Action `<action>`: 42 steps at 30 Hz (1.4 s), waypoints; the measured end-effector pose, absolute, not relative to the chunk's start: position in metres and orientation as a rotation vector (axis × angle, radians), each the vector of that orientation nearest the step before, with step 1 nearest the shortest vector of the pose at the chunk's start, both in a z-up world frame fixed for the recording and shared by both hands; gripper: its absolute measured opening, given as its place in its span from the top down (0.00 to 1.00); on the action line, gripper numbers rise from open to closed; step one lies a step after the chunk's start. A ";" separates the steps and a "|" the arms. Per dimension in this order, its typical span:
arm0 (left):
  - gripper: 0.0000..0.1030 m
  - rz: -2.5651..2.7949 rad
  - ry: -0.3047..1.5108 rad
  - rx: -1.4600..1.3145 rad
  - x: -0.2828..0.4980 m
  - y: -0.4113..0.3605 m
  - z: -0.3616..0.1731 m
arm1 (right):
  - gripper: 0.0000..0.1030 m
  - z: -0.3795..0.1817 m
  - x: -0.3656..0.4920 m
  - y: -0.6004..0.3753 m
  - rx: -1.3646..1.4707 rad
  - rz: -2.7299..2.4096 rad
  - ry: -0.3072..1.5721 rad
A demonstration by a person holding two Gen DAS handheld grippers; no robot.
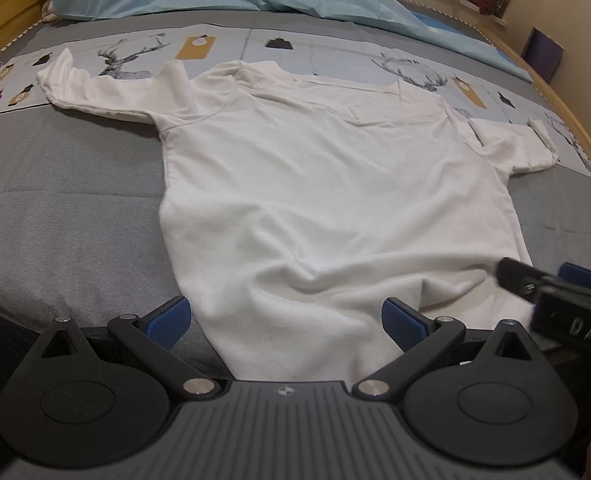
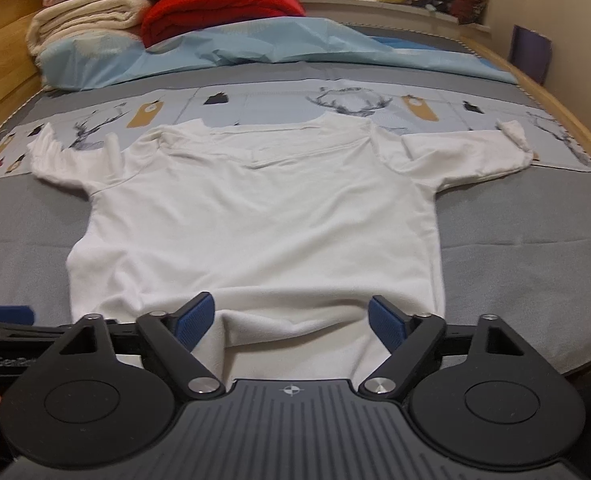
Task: Fold small clothes
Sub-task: 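Grasp the shirt hem with both grippers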
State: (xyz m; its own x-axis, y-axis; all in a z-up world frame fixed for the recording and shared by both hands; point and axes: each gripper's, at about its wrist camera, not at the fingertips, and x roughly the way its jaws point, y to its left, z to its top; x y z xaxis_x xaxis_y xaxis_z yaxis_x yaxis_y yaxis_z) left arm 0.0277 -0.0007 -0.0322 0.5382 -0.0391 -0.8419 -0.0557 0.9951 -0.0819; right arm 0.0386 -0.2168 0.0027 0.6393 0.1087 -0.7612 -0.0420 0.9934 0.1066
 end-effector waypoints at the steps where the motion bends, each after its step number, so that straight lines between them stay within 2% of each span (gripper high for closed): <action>1: 0.01 0.017 1.002 -0.111 0.028 0.002 -0.033 | 0.26 0.002 0.040 -0.222 0.099 0.069 0.875; 3: 0.01 0.029 1.003 -0.129 0.028 0.006 -0.033 | 0.45 0.000 0.041 -0.231 0.137 0.043 0.883; 5: 0.05 0.036 1.002 -0.143 0.031 0.010 -0.030 | 0.55 0.000 0.043 -0.239 0.179 0.022 0.887; 7: 0.14 0.047 0.988 -0.160 0.033 0.018 -0.026 | 0.58 0.000 0.043 -0.252 0.228 -0.013 0.878; 9: 0.36 0.066 0.988 -0.190 0.039 0.032 -0.024 | 0.58 -0.001 0.046 -0.265 0.276 -0.050 0.890; 12: 0.49 0.094 1.023 -0.260 0.043 0.058 -0.027 | 0.58 -0.014 0.046 -0.287 0.338 -0.092 0.956; 21: 0.50 0.098 1.196 -0.458 0.048 0.112 -0.065 | 0.57 -0.062 0.049 -0.315 0.354 -0.154 1.160; 29: 0.50 0.073 1.208 -0.510 0.070 0.109 -0.080 | 0.58 -0.087 0.063 -0.305 0.338 -0.129 1.224; 32: 0.50 0.061 1.220 -0.467 0.073 0.100 -0.085 | 0.75 -0.090 0.066 -0.298 0.295 -0.121 1.215; 33: 0.50 0.056 1.222 -0.454 0.074 0.098 -0.086 | 0.87 -0.089 0.067 -0.296 0.276 -0.119 1.201; 34: 0.51 0.054 1.222 -0.443 0.074 0.097 -0.087 | 0.94 -0.087 0.068 -0.296 0.270 -0.110 1.191; 35: 0.59 0.051 1.223 -0.430 0.075 0.096 -0.088 | 0.94 -0.085 0.067 -0.296 0.280 -0.104 1.184; 36: 0.77 0.046 1.229 -0.419 0.075 0.094 -0.089 | 0.95 -0.084 0.067 -0.298 0.294 -0.105 1.178; 38: 0.98 0.020 1.242 -0.407 0.075 0.093 -0.090 | 0.95 -0.080 0.067 -0.305 0.320 -0.119 1.155; 42: 0.99 0.009 1.148 -0.348 0.062 0.098 -0.063 | 0.95 -0.055 0.060 -0.322 0.380 -0.157 1.056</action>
